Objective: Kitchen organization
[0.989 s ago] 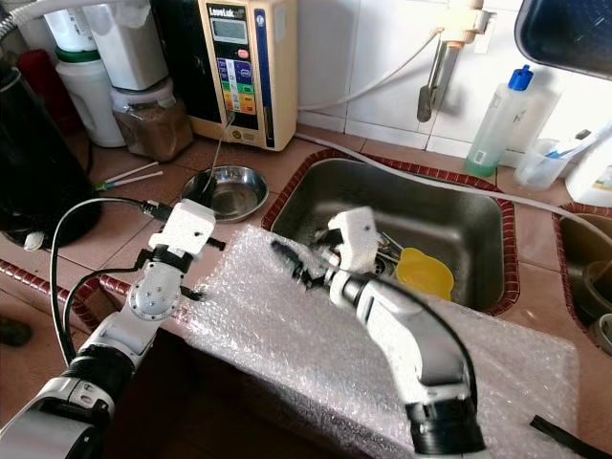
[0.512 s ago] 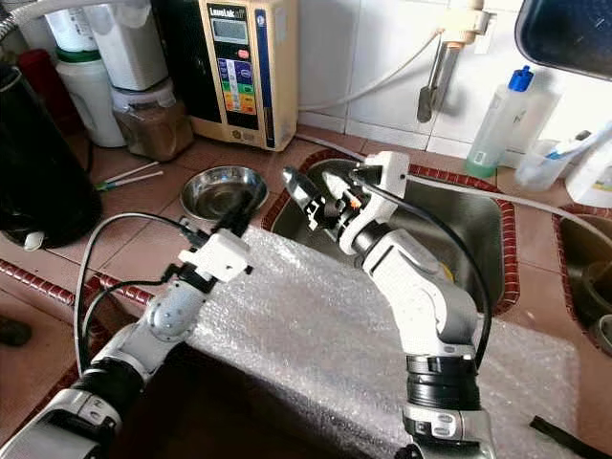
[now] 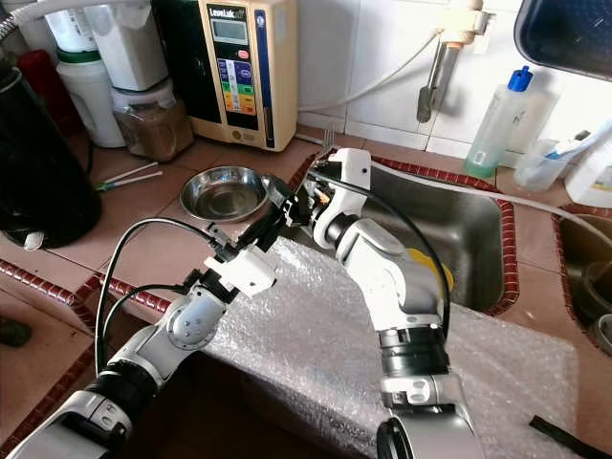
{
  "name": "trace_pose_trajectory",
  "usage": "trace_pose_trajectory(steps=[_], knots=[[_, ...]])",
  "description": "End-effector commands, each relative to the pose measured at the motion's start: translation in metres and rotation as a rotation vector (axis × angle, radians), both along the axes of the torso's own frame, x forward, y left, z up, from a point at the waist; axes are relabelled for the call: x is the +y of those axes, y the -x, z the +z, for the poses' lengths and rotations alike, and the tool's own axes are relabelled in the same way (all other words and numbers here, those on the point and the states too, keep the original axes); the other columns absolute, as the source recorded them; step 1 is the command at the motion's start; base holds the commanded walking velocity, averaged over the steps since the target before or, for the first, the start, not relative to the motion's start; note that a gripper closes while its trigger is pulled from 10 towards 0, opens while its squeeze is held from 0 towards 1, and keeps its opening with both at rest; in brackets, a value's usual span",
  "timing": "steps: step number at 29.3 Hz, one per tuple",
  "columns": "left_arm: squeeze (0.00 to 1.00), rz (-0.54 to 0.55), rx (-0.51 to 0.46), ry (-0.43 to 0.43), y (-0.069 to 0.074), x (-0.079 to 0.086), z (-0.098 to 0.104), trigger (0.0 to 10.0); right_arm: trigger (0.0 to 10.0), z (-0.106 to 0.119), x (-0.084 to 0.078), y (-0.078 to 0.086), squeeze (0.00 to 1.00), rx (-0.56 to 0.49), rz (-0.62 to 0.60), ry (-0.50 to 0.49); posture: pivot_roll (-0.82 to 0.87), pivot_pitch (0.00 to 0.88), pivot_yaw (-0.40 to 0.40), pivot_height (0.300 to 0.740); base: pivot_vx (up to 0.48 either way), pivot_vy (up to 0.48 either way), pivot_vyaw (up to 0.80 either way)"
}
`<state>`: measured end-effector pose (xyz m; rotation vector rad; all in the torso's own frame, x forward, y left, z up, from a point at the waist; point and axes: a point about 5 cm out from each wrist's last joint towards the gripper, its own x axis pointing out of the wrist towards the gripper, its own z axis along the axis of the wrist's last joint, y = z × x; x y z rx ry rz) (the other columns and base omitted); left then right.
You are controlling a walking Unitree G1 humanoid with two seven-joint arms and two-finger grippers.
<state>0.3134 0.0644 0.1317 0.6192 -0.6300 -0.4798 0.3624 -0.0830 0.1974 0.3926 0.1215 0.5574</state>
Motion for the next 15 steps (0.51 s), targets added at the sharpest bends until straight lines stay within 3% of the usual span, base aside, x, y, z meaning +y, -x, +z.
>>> trace_pose_trajectory(steps=[1, 15], knots=[[0.00, -0.026, -0.030, -0.007, 0.003, -0.004, 0.004, 0.0, 0.0, 0.005, -0.005, -0.008, 0.00, 0.003, -0.066, -0.006, -0.04, 0.000, 0.005, 0.740, 0.000, 0.000, 0.00], [0.00, -0.016, -0.023, -0.002, 0.002, -0.005, 0.003, 0.0, 0.0, 0.012, -0.017, -0.018, 0.00, 0.033, -0.133, -0.068, -0.04, 0.000, 0.001, 0.740, 0.000, 0.000, 0.00]])
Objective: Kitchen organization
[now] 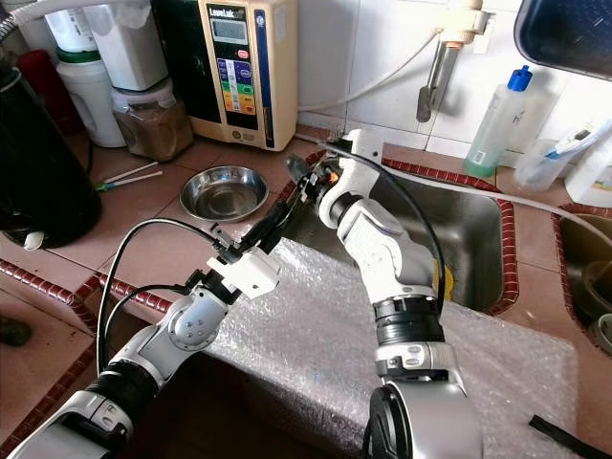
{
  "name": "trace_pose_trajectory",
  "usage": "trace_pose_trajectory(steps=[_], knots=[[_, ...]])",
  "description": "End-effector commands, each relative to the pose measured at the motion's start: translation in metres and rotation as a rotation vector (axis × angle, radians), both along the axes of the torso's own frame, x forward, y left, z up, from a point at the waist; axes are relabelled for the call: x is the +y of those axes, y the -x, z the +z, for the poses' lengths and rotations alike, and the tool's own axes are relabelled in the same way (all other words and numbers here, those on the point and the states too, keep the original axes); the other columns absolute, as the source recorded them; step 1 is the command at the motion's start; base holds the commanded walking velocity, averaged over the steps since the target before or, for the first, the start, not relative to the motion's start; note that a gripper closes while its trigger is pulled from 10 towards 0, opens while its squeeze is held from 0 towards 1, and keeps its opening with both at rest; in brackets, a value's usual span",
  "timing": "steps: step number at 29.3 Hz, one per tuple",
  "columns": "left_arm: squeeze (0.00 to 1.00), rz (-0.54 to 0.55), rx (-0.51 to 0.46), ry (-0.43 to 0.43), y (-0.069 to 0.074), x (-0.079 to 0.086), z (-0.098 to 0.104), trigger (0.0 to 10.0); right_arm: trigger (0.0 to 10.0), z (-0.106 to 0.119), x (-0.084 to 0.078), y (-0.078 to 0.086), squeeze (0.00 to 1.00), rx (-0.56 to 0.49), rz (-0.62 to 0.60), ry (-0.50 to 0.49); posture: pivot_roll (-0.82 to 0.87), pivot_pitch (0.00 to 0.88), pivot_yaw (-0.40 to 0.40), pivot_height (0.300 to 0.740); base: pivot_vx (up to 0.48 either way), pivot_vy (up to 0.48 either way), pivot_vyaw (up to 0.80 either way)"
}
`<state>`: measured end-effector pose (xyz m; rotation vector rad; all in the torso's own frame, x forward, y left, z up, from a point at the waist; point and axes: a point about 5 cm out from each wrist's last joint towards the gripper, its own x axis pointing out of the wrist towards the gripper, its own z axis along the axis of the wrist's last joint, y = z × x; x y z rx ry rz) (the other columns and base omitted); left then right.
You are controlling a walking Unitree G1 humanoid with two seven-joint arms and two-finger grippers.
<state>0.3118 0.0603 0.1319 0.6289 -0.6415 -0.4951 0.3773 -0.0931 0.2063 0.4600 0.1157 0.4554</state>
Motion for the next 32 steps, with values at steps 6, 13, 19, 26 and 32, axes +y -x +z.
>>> trace_pose_trajectory(steps=[6, 13, 19, 26, 32], knots=[[0.00, 0.014, -0.008, -0.007, 0.0000, 0.0027, -0.0002, 0.0, 0.0, 0.0000, -0.0094, -0.0026, 0.00, 0.016, -0.036, -0.017, -0.05, 0.000, 0.004, 0.740, 0.000, 0.000, 0.00], [0.00, 0.010, -0.004, -0.013, 0.0000, 0.0021, -0.0010, 0.0, 0.0, 0.0006, -0.0121, -0.0034, 0.00, 0.027, -0.041, -0.050, -0.04, 0.000, 0.005, 0.740, 0.000, 0.000, 0.00], [0.00, 0.019, -0.004, -0.020, -0.0003, 0.0027, -0.0024, 0.0, 0.0, 0.0004, -0.0147, -0.0033, 0.00, 0.054, -0.046, -0.114, -0.05, 0.000, 0.007, 0.740, 0.000, 0.000, 0.00], [0.00, 0.038, -0.006, -0.024, -0.0008, 0.0049, -0.0033, 0.0, 0.0, 0.0001, -0.0159, -0.0040, 0.00, 0.060, -0.050, -0.118, -0.04, 0.000, 0.006, 0.740, 0.000, 0.000, 0.00], [0.00, 0.052, -0.008, -0.027, -0.0016, 0.0062, -0.0034, 0.0, 0.0, 0.0003, -0.0164, -0.0043, 0.00, 0.062, -0.059, -0.121, -0.04, 0.000, 0.005, 0.740, 0.000, 0.000, 0.00]])
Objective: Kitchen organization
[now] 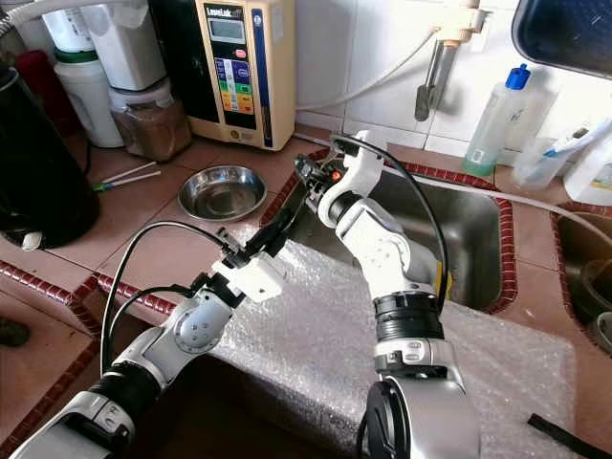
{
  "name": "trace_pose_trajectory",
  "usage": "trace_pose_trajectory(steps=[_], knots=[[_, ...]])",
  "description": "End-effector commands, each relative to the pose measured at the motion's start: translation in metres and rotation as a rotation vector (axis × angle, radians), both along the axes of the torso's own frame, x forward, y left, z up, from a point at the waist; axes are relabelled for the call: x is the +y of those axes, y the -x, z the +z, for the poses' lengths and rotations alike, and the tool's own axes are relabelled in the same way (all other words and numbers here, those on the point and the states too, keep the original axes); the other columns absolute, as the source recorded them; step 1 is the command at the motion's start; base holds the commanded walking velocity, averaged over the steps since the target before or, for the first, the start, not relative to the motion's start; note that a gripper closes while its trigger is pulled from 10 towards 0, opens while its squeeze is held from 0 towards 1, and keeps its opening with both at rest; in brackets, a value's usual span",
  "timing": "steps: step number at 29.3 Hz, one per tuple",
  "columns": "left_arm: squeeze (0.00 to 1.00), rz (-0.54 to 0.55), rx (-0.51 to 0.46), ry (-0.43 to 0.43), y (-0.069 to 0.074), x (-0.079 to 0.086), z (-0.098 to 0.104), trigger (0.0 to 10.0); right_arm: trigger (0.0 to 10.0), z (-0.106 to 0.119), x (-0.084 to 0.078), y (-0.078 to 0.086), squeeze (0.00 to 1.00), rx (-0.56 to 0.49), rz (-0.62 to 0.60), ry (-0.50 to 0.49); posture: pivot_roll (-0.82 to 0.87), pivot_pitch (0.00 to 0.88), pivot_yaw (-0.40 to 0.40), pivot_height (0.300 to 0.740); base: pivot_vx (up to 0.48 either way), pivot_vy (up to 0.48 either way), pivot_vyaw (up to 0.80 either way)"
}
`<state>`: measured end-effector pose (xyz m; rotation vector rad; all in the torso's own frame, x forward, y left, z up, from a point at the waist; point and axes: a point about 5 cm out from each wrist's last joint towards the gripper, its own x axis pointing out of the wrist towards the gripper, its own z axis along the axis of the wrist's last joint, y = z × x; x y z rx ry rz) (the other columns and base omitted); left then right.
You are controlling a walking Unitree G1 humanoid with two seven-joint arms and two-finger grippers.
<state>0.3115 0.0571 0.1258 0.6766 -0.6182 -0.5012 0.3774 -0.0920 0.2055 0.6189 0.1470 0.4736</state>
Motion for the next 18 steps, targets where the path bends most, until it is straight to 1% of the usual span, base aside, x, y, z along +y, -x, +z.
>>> trace_pose_trajectory(steps=[1, 9, 10, 11, 12, 13, 14, 16, 18], knots=[[0.00, 0.044, -0.017, 0.020, -0.0024, 0.0099, 0.0024, 0.0, 0.0, 0.0011, -0.0177, -0.0043, 0.00, 0.007, -0.083, 0.031, -0.04, 0.000, 0.007, 0.740, 0.000, 0.000, 0.00], [0.00, 0.061, -0.010, 0.025, -0.0034, 0.0107, 0.0013, 0.0, 0.0, 0.0004, -0.0200, -0.0048, 0.00, 0.007, -0.095, 0.040, -0.04, 0.000, 0.004, 0.740, 0.000, 0.000, 0.00], [0.66, 0.057, 0.002, 0.035, -0.0034, 0.0106, 0.0009, 5.0, 0.0, 0.0004, -0.0202, -0.0049, 0.00, 0.007, -0.096, 0.041, -0.04, 0.000, 0.003, 0.740, 0.000, 0.000, 0.00], [0.66, 0.045, 0.022, 0.048, -0.0030, 0.0101, 0.0001, 5.0, 0.0, 0.0006, -0.0208, -0.0050, 0.00, 0.003, -0.104, 0.048, -0.04, 0.000, 0.003, 0.740, 0.000, 0.000, 0.00], [1.00, 0.035, 0.035, 0.063, -0.0025, 0.0100, -0.0002, 10.0, 0.0, 0.0008, -0.0212, -0.0051, 0.00, -0.001, -0.109, 0.055, -0.04, 0.000, 0.003, 0.740, 0.000, 0.000, 0.00], [1.00, 0.024, 0.056, 0.081, -0.0020, 0.0096, -0.0008, 10.0, 0.0, 0.0009, -0.0214, -0.0052, 0.00, -0.003, -0.111, 0.058, -0.04, 0.000, 0.003, 0.740, 0.000, 0.000, 0.00], [1.00, 0.024, 0.056, 0.081, -0.0020, 0.0096, -0.0008, 10.0, 0.0, 0.0009, -0.0214, -0.0052, 0.00, -0.003, -0.111, 0.058, -0.04, 0.000, 0.003, 0.740, 0.000, 0.000, 0.00], [1.00, 0.005, 0.074, 0.114, -0.0010, 0.0088, -0.0004, 10.0, 0.0, 0.0002, -0.0212, -0.0052, 0.00, -0.004, -0.114, 0.058, -0.04, 0.000, 0.003, 0.740, 0.000, 0.000, 0.00], [1.00, 0.000, 0.070, 0.118, -0.0006, 0.0079, 0.0007, 10.0, 0.0, -0.0003, -0.0212, -0.0054, 0.00, -0.006, -0.118, 0.063, -0.04, 0.000, 0.003, 0.740, 0.000, 0.000, 0.00]])
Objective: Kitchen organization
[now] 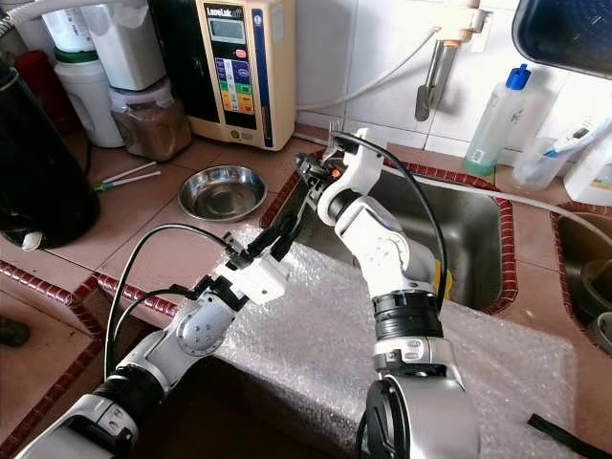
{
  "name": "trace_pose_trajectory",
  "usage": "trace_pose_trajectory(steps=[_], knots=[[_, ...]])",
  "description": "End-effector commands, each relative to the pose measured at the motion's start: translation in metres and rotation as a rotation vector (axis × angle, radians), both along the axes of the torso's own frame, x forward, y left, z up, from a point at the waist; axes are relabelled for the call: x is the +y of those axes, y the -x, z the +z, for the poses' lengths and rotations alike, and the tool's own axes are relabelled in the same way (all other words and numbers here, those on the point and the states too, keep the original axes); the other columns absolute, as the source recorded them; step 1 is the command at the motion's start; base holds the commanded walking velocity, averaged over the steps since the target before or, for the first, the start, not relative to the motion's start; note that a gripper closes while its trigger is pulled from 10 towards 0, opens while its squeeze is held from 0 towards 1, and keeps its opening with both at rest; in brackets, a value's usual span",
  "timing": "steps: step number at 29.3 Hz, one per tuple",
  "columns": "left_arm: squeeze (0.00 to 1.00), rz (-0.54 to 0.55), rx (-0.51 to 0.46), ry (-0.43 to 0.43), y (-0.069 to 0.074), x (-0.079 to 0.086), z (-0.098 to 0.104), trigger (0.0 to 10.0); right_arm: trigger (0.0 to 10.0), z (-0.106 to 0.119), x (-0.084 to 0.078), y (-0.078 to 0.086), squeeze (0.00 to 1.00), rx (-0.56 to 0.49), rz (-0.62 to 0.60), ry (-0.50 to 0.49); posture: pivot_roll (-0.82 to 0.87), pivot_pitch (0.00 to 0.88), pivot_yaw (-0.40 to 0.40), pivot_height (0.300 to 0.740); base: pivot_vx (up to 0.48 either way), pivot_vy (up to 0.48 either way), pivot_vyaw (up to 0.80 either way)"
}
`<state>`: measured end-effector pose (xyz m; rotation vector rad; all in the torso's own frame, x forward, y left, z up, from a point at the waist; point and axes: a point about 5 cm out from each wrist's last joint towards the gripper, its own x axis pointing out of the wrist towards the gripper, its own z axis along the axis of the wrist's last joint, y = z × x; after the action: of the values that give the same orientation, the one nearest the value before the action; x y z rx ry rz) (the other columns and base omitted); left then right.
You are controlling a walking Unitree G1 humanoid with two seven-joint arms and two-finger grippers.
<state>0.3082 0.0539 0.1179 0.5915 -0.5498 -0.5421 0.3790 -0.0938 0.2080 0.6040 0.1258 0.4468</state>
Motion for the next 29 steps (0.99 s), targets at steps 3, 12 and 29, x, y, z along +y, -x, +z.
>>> trace_pose_trajectory(steps=[3, 12, 29], knots=[[1.00, 0.013, -0.016, 0.073, -0.003, 0.009, 0.010, 10.0, 0.0, -0.003, -0.020, -0.004, 0.00, -0.001, -0.096, 0.064, -0.04, 0.000, 0.002, 0.740, 0.000, 0.000, 0.00], [1.00, -0.113, 0.127, 0.205, -0.002, -0.006, 0.019, 10.0, 0.0, -0.010, -0.031, -0.011, 0.00, -0.156, -0.127, 0.427, -0.02, 0.000, -0.009, 0.740, 0.000, 0.000, 0.00], [1.00, -0.160, 0.308, 0.298, -0.002, -0.003, 0.017, 10.0, 0.0, -0.045, -0.066, -0.013, 0.00, -0.347, -0.176, 1.078, 0.01, 0.000, -0.008, 0.740, 0.000, 0.000, 0.00]])
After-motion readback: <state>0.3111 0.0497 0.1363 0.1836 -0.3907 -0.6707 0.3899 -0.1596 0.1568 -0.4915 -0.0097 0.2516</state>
